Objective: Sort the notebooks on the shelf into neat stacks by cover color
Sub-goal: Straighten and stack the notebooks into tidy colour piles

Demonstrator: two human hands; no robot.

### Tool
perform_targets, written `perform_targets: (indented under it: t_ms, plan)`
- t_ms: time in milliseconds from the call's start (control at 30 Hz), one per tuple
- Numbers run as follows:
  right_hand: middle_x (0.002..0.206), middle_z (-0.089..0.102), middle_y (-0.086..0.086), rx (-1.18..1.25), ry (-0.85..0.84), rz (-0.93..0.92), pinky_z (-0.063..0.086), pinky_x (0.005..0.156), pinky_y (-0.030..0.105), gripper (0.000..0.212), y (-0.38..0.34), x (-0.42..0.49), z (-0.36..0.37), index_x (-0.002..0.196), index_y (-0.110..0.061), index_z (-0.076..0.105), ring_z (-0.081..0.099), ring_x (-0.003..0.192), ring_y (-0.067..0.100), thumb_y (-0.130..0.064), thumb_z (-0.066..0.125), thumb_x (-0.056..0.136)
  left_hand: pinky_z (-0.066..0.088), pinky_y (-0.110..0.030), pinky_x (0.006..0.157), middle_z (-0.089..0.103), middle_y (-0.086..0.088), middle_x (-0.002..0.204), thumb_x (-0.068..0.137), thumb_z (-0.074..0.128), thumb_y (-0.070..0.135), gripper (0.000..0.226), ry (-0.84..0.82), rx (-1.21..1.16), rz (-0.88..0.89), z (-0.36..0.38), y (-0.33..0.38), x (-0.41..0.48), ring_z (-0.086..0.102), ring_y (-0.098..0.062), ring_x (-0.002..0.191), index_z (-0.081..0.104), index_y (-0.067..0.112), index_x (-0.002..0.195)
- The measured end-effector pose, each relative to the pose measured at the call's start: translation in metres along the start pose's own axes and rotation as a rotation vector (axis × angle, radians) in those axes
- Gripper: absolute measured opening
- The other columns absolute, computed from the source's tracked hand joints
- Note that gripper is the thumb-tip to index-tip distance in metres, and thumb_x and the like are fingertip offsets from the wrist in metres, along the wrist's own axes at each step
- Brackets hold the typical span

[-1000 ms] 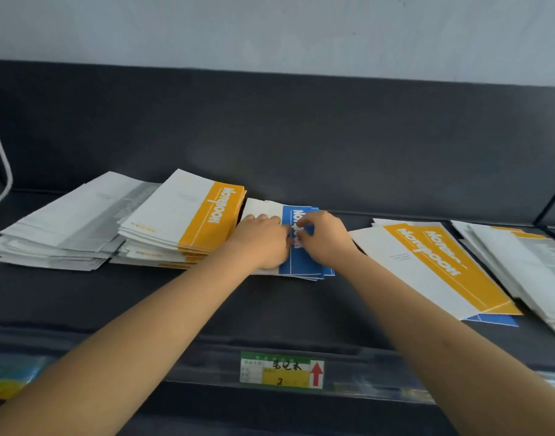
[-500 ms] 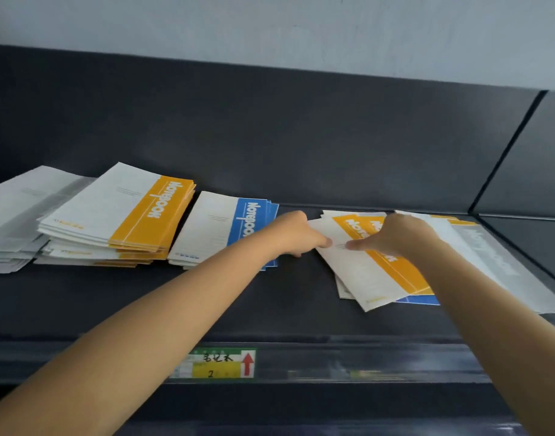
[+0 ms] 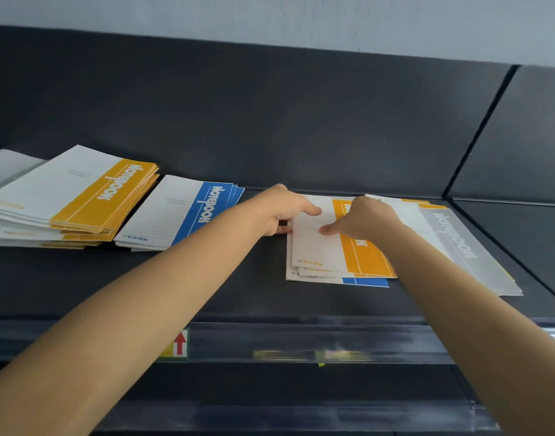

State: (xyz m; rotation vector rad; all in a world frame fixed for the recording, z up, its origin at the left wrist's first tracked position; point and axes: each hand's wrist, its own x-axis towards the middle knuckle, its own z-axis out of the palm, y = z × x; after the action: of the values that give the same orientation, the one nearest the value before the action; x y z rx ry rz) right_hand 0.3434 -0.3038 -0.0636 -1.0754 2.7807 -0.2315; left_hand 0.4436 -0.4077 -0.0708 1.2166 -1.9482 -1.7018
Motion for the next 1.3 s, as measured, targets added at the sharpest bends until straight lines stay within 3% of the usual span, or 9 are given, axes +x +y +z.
perform_targets:
  t_ms: [100, 267, 400, 567, 733, 867, 1100, 1200, 1300]
  plan:
    - [0.07, 0.047, -0.001, -0.007, -0.018, -0.058, 0.039, 0.063, 0.027, 0.05, -0.005, -0.004, -0.003, 0.091, -0.011, 0.046, 0.047, 0.063, 0.012, -0.054, 0.068, 0.079, 0.054, -0.03, 0.069, 0.058, -0.008, 0.12, 0.078, 0.08, 0.011, 0.062, 0.034, -0.098, -0.027, 0.001, 0.0, -0.001, 0.059, -0.021, 0.105, 0.046, 0.01, 0.129]
    - [0.074, 0.05, 0.0, 0.064, -0.07, -0.099, 0.04, 0.065, 0.028, 0.051, -0.014, -0.008, -0.007, 0.101, -0.011, 0.05, 0.05, 0.068, 0.014, -0.052, 0.07, 0.078, 0.053, -0.039, 0.086, 0.055, -0.01, 0.125, 0.079, 0.077, 0.005, 0.058, 0.026, -0.197, -0.071, -0.003, 0.0, -0.001, 0.056, -0.025, 0.11, 0.048, 0.008, 0.13]
    - [0.106, 0.057, 0.007, 0.237, -0.125, -0.114, 0.046, 0.079, 0.032, 0.061, -0.02, -0.011, -0.012, 0.125, -0.008, 0.051, 0.055, 0.097, 0.024, -0.046, 0.07, 0.081, 0.049, -0.034, 0.062, 0.06, -0.01, 0.105, 0.086, 0.069, 0.005, 0.045, -0.01, -0.329, -0.089, -0.016, 0.001, -0.008, 0.059, -0.022, 0.088, 0.051, 0.005, 0.127]
    - [0.134, 0.049, 0.011, 0.345, -0.208, -0.106, 0.044, 0.092, 0.04, 0.068, -0.026, -0.006, -0.014, 0.137, -0.009, 0.042, 0.049, 0.119, 0.03, -0.041, 0.069, 0.084, 0.054, -0.03, 0.056, 0.07, -0.009, 0.099, 0.091, 0.063, 0.007, 0.032, -0.185, -0.186, -0.037, -0.014, -0.003, -0.02, 0.069, -0.022, 0.084, 0.061, 0.009, 0.123]
    - [0.137, 0.048, 0.008, 0.389, -0.105, 0.047, 0.043, 0.091, 0.042, 0.094, -0.023, -0.001, -0.03, 0.144, -0.012, 0.032, 0.049, 0.121, 0.031, -0.072, 0.057, 0.075, 0.057, -0.037, 0.072, 0.07, -0.012, 0.106, 0.094, 0.058, 0.005, 0.026, -0.027, -0.283, 0.062, -0.027, 0.006, -0.016, 0.069, -0.026, 0.091, 0.061, 0.004, 0.12]
    - [0.117, 0.053, 0.006, 0.618, -0.016, 0.002, 0.038, 0.075, 0.034, 0.076, -0.054, -0.001, -0.035, 0.138, -0.01, 0.039, 0.053, 0.101, 0.026, -0.063, 0.053, 0.085, 0.059, -0.03, 0.065, 0.069, -0.008, 0.098, 0.095, 0.057, 0.004, 0.019, 0.075, -0.386, 0.167, -0.078, 0.013, -0.025, 0.068, -0.019, 0.081, 0.062, 0.006, 0.113]
    - [0.1, 0.054, -0.001, 0.897, -0.071, -0.119, 0.04, 0.056, 0.025, 0.053, -0.178, -0.018, -0.007, 0.126, -0.013, 0.044, 0.054, 0.081, 0.014, -0.035, 0.069, 0.085, 0.055, -0.025, 0.059, 0.071, 0.002, 0.096, 0.085, 0.073, 0.016, 0.032, 0.246, -0.012, 0.256, -0.196, -0.009, -0.051, 0.07, -0.012, 0.079, 0.063, 0.015, 0.116]
    - [0.113, 0.061, 0.008, 0.972, -0.147, -0.124, 0.056, 0.071, 0.035, 0.058, -0.232, -0.025, 0.007, 0.122, -0.011, 0.05, 0.064, 0.091, 0.023, -0.035, 0.077, 0.076, 0.054, -0.029, 0.063, 0.069, 0.0, 0.1, 0.081, 0.078, 0.022, 0.04, 0.331, 0.146, 0.24, -0.256, -0.017, -0.057, 0.069, -0.015, 0.083, 0.059, 0.014, 0.114]
    - [0.122, 0.057, 0.009, 0.963, -0.106, -0.174, 0.053, 0.07, 0.034, 0.055, -0.28, -0.028, 0.022, 0.115, -0.01, 0.052, 0.063, 0.097, 0.028, -0.032, 0.079, 0.073, 0.048, -0.025, 0.057, 0.068, 0.002, 0.095, 0.077, 0.081, 0.022, 0.037, 0.427, 0.288, 0.262, -0.312, -0.025, -0.058, 0.067, -0.013, 0.08, 0.061, 0.012, 0.106]
